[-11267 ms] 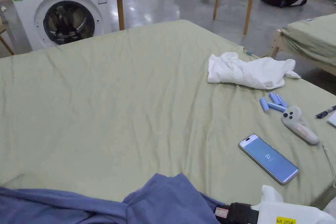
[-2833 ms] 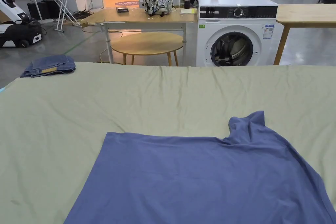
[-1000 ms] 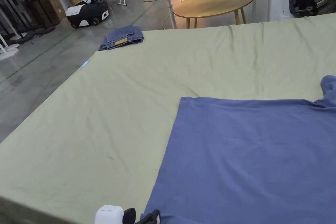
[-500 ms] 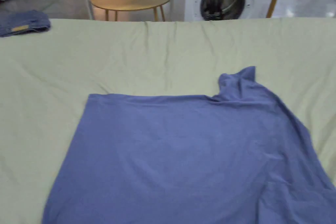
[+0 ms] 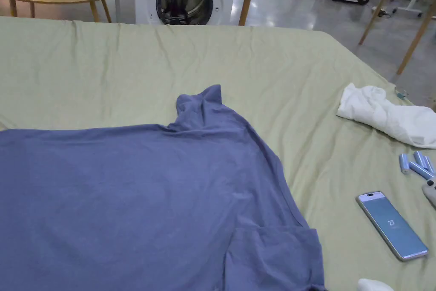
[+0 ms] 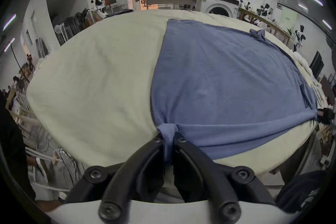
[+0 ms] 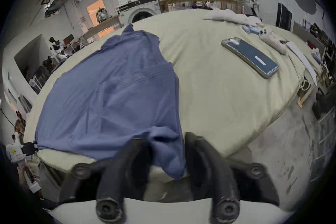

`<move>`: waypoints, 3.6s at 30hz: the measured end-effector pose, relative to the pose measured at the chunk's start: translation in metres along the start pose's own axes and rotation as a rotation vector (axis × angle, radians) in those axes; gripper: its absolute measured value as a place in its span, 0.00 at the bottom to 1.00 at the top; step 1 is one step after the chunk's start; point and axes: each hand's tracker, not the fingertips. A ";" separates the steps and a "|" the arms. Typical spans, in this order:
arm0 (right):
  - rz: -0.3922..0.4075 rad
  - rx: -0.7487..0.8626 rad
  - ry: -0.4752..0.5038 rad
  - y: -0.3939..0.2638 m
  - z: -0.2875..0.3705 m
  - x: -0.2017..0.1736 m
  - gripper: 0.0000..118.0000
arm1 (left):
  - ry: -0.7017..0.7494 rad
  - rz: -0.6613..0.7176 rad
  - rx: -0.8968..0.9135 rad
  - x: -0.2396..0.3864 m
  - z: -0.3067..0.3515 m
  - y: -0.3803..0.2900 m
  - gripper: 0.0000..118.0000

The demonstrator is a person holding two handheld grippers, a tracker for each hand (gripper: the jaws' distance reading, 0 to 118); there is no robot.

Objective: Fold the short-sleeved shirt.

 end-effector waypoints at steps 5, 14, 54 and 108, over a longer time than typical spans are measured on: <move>0.028 -0.002 0.013 0.003 0.009 -0.007 0.07 | -0.005 0.010 0.030 0.002 0.013 0.007 0.02; 0.115 0.101 0.096 0.122 -0.017 -0.034 0.07 | -0.126 0.080 0.230 -0.010 0.009 0.115 0.02; 0.251 0.300 0.191 0.092 0.035 -0.103 0.00 | -0.179 0.046 0.372 0.017 0.050 0.117 0.00; 0.027 0.041 -0.112 0.061 0.008 -0.023 0.06 | -0.226 0.185 0.123 -0.009 0.073 0.072 0.00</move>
